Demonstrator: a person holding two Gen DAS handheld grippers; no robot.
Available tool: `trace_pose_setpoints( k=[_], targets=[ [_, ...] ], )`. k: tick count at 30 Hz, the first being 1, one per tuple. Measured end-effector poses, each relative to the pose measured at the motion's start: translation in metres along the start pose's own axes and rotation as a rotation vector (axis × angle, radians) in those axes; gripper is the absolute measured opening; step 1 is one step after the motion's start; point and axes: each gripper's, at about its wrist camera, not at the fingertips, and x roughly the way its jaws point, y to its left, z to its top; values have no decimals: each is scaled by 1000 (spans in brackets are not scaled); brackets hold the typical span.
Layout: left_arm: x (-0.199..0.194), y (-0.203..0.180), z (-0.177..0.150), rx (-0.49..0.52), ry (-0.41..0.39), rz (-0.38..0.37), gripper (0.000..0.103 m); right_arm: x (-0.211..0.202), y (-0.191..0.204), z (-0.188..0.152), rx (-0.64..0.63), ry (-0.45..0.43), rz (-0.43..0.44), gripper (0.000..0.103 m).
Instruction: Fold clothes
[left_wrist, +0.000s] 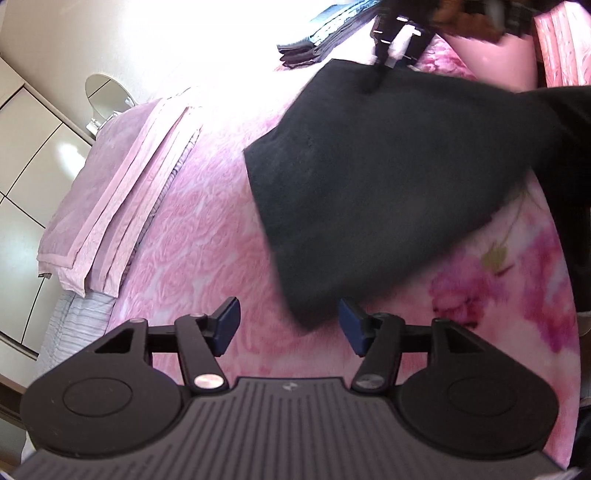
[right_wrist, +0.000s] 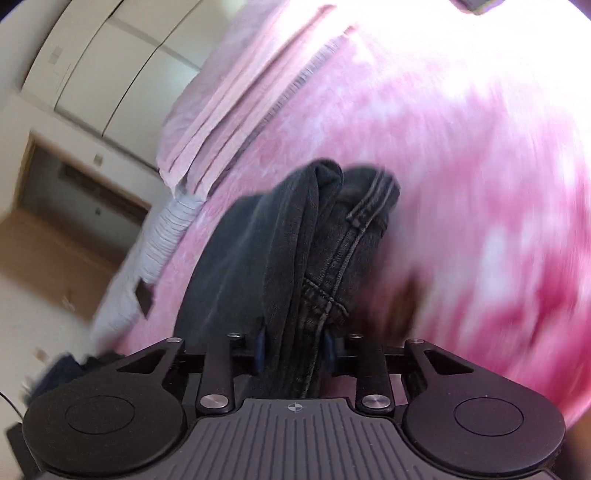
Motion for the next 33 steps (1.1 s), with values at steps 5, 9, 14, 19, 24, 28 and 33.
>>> trace_pose_setpoints(
  k=[5, 9, 14, 19, 24, 28, 33],
  targets=[
    [8, 1, 10, -14, -32, -14, 56, 34, -6, 88, -205, 57, -63, 27],
    [18, 2, 17, -40, -39, -13, 56, 74, -8, 112, -370, 149, -96, 30],
    [31, 2, 23, -27, -41, -24, 57, 40, 5, 59, -566, 109, -102, 45],
    [34, 0, 32, -16, -57, -5, 57, 7, 18, 6, -761, 67, -108, 51],
    [29, -4, 38, 6, -72, 11, 69, -14, 42, -92, -1104, 78, -51, 51],
    [32, -9, 35, 85, -61, 30, 71, 11, 56, -157, -1384, 140, -79, 51],
    [51, -10, 29, 192, -67, 79, 79, 55, 60, -198, -1688, 132, -182, 51]
  ],
)
